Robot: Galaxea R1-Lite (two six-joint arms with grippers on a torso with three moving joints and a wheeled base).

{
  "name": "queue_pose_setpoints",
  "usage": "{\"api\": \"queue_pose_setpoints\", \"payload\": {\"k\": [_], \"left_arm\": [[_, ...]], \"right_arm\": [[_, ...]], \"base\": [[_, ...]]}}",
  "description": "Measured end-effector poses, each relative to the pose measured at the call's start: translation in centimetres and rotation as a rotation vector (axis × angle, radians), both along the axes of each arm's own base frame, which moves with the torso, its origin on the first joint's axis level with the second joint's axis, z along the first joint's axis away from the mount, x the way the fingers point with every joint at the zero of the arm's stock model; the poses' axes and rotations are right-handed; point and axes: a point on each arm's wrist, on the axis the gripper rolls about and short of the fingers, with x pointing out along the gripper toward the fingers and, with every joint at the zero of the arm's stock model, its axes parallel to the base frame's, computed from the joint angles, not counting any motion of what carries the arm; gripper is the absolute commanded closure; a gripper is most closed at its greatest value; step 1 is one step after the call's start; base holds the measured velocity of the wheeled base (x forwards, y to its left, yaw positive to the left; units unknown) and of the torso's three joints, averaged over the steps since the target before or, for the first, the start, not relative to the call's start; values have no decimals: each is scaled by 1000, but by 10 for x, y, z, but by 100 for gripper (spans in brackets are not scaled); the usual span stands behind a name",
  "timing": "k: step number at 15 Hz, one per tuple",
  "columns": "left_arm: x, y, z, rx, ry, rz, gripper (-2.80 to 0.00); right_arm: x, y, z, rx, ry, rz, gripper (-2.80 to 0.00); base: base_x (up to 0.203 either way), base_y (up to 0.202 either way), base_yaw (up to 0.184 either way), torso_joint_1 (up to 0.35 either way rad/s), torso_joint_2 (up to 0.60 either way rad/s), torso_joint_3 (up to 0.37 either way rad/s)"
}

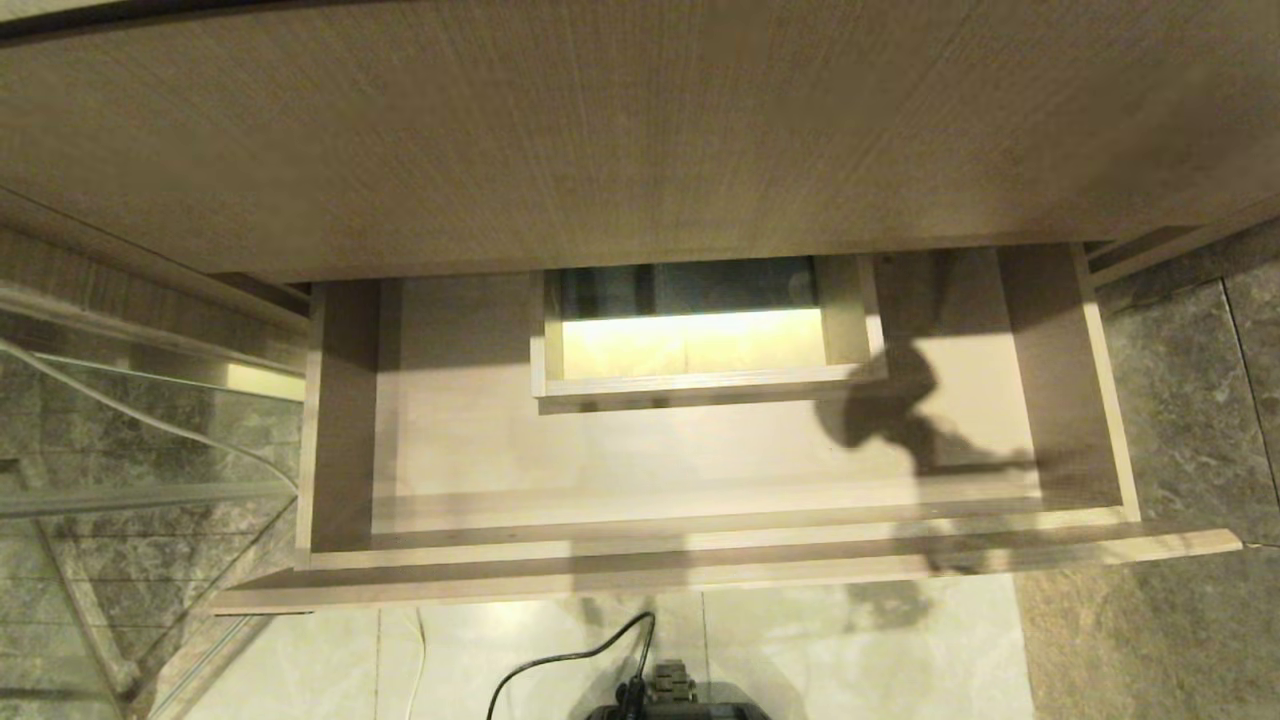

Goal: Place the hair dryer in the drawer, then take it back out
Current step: Place it on the countertop

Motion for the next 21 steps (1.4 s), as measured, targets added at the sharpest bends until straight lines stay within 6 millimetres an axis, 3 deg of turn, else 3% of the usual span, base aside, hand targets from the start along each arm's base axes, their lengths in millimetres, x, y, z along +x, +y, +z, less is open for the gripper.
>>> {"api": "queue_pose_setpoints", "payload": {"k": [10, 15, 21], "left_arm": [[0, 0, 0, 0, 0, 0, -280], [0, 0, 0, 0, 0, 0, -280], [0, 0, 0, 0, 0, 0, -280]], "right_arm": [[37, -11, 73, 11, -127, 3, 0], [59, -18, 99, 14, -218, 30, 0], [96, -33, 116, 9, -220, 12, 0]], "base": [[0, 0, 0, 0, 0, 0], [0, 0, 0, 0, 0, 0], [0, 0, 0, 0, 0, 0]]}}
